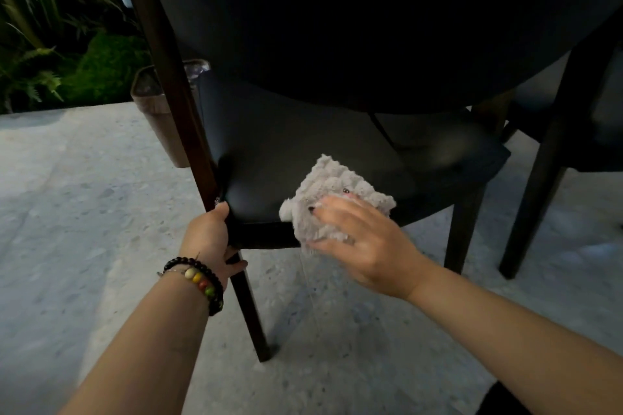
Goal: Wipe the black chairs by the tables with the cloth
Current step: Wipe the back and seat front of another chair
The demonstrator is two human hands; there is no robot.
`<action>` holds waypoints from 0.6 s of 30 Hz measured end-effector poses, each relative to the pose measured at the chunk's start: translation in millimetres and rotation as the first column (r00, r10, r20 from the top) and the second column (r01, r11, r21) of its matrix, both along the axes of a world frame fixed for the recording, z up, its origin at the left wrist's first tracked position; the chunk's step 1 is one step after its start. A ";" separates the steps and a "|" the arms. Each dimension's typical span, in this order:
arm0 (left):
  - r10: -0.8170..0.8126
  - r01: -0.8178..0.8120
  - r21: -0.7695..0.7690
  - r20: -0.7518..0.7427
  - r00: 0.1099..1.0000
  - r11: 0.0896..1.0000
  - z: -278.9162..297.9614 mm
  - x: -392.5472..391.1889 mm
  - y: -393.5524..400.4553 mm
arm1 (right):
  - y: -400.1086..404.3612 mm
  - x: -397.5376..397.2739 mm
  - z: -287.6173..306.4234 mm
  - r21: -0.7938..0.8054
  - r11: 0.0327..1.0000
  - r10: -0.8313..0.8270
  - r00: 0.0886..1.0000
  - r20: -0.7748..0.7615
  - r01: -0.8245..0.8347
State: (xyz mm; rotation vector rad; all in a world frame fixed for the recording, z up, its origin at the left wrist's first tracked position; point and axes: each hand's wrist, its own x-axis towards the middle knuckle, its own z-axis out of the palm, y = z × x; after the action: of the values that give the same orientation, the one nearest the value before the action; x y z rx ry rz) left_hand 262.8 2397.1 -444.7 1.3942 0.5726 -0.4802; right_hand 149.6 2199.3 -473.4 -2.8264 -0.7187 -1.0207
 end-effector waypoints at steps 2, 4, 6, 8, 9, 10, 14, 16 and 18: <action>-0.030 0.030 -0.027 0.035 0.999 0.999 -0.7 2.3 1.5 | 13.9 16.2 12.1 0.209 0.974 -0.097 0.995 0.026 0.089; -0.065 0.069 -0.059 0.076 0.995 0.996 -0.2 3.2 4.1 | 40.4 46.6 29.4 0.444 0.876 -0.202 0.979 -0.021 0.190; -0.086 0.093 -0.063 0.111 0.990 0.994 -1.3 3.0 6.3 | 67.4 80.5 49.4 0.510 0.817 -0.183 0.960 -0.213 0.270; -0.096 0.105 -0.062 0.134 0.986 0.993 -3.2 2.2 7.7 | 83.8 105.9 59.1 0.359 0.879 -0.177 0.914 -0.365 0.314; -0.097 0.107 -0.067 0.140 0.985 0.992 -4.0 2.6 7.9 | 85.9 114.2 60.4 0.269 0.910 -0.196 0.899 -0.392 0.315; -0.100 0.111 -0.072 0.142 0.985 0.991 -4.1 3.0 7.9 | 82.7 118.0 60.6 0.205 0.929 -0.202 0.888 -0.414 0.307; -0.082 0.096 -0.092 0.148 0.986 0.991 -2.0 3.4 7.1 | 29.2 96.8 60.2 0.188 0.942 -0.174 0.883 -0.437 0.279; -0.057 0.071 -0.091 0.147 0.988 0.993 -1.9 2.6 6.5 | -18.7 78.0 61.5 0.229 0.909 -0.226 0.873 -0.433 0.349; -0.046 0.059 -0.084 0.145 0.988 0.995 -2.8 2.0 6.2 | -78.1 58.2 64.9 0.201 0.845 -0.362 0.808 -0.465 0.495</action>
State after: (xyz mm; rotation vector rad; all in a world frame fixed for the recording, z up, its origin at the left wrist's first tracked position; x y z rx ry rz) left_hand 264.8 2403.3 -447.5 1.3499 0.3943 -0.4381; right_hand 207.9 2121.2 -408.5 -2.8145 0.1403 -0.4638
